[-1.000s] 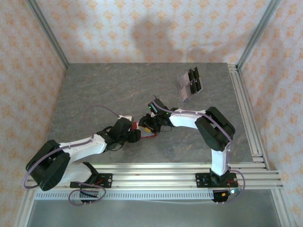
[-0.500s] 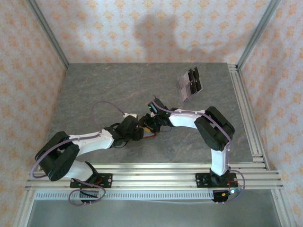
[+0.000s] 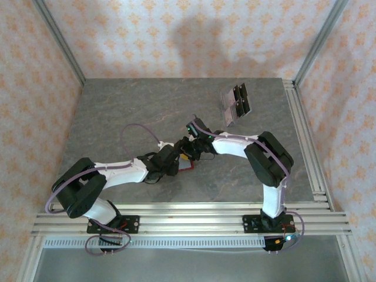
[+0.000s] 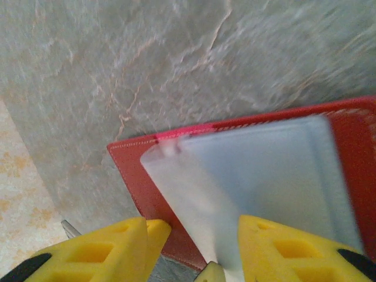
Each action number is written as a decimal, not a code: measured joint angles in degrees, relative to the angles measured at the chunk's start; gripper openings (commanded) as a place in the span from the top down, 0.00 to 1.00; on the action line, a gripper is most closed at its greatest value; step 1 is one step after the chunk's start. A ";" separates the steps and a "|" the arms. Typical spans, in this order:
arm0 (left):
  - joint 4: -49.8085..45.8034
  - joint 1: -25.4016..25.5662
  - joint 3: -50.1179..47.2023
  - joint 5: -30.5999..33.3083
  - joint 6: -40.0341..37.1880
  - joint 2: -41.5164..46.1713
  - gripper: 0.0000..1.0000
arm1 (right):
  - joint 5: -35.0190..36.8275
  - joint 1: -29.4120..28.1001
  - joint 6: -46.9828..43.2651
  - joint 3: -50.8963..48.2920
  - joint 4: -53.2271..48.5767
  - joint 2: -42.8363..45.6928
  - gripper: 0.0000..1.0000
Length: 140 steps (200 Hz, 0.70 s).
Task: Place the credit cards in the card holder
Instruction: Rotate the card holder at the center of the table, then flip over the card slot in the card holder.
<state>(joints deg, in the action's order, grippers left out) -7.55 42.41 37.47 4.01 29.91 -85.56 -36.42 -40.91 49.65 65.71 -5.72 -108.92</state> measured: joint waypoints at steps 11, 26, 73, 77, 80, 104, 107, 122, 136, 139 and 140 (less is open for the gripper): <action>0.00 0.00 0.00 0.02 0.00 0.00 0.48 | 0.52 0.72 -0.63 0.00 -0.72 0.52 0.55; 0.00 0.00 0.00 0.02 0.00 0.00 0.48 | 1.09 1.46 -1.42 0.00 -1.29 0.96 0.55; 0.00 0.00 0.00 0.09 0.00 0.00 0.48 | 1.25 1.57 -2.78 0.00 -2.03 0.81 0.56; 0.00 0.00 0.00 0.09 0.00 0.00 0.49 | 1.22 1.57 -2.80 0.02 -2.03 0.72 0.56; 0.00 0.00 0.00 0.09 0.00 0.00 0.49 | 1.22 1.57 -2.93 0.02 -2.03 0.61 0.56; 0.00 0.00 0.00 0.09 0.00 0.00 0.49 | 0.70 1.57 -3.41 0.13 -2.05 -0.52 0.56; 0.00 0.00 0.00 0.09 0.02 0.00 0.49 | 0.57 1.55 -3.45 0.17 -2.10 -0.72 0.56; 0.00 0.00 0.00 0.09 0.00 0.00 0.48 | 0.28 1.40 -3.82 0.68 -2.38 -1.51 0.56; 0.00 0.00 0.00 0.07 0.02 0.00 0.48 | -0.04 1.20 -3.89 1.29 -2.38 -1.95 0.56; 0.00 0.00 0.00 0.07 0.00 0.00 0.47 | -0.11 1.18 -3.91 1.40 -2.38 -2.05 0.56; 0.00 0.00 0.00 0.07 0.00 0.00 0.47 | -0.13 1.16 -3.91 1.44 -2.38 -2.12 0.56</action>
<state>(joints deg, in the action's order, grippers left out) -7.55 42.41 37.47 4.08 29.91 -85.56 -36.56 -39.75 45.74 67.16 -8.10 -111.04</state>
